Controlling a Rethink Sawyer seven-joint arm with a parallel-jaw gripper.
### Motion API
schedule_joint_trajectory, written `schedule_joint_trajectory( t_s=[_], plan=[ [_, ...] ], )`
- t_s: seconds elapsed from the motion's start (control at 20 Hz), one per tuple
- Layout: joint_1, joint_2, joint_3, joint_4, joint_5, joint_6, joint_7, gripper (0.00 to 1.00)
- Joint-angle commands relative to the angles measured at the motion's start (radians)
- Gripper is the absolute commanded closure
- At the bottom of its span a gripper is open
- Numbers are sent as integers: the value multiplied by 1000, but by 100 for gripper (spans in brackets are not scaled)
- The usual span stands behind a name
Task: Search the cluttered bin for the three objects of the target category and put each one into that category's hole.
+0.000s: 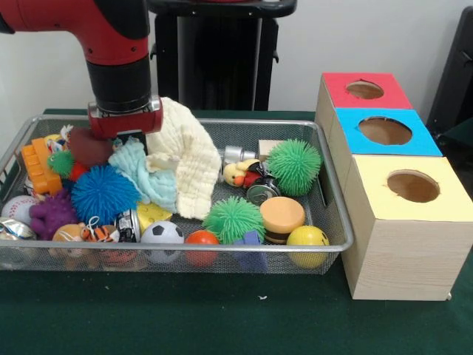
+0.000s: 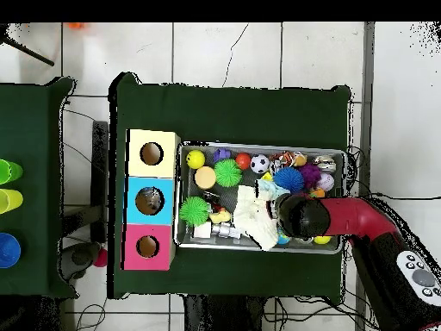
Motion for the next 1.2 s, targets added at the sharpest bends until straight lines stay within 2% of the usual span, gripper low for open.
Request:
schedule_joint_trajectory(
  t_s=[0.05,0.85,1.0,1.2],
  plan=[
    [-60,-36,23,-135,-148,68,-350,100],
    [-70,-41,32,-125,-150,80,-327,100],
    [-72,-60,27,-115,-105,114,-288,100],
    [-59,-132,25,-86,6,253,-236,100]
  ],
)
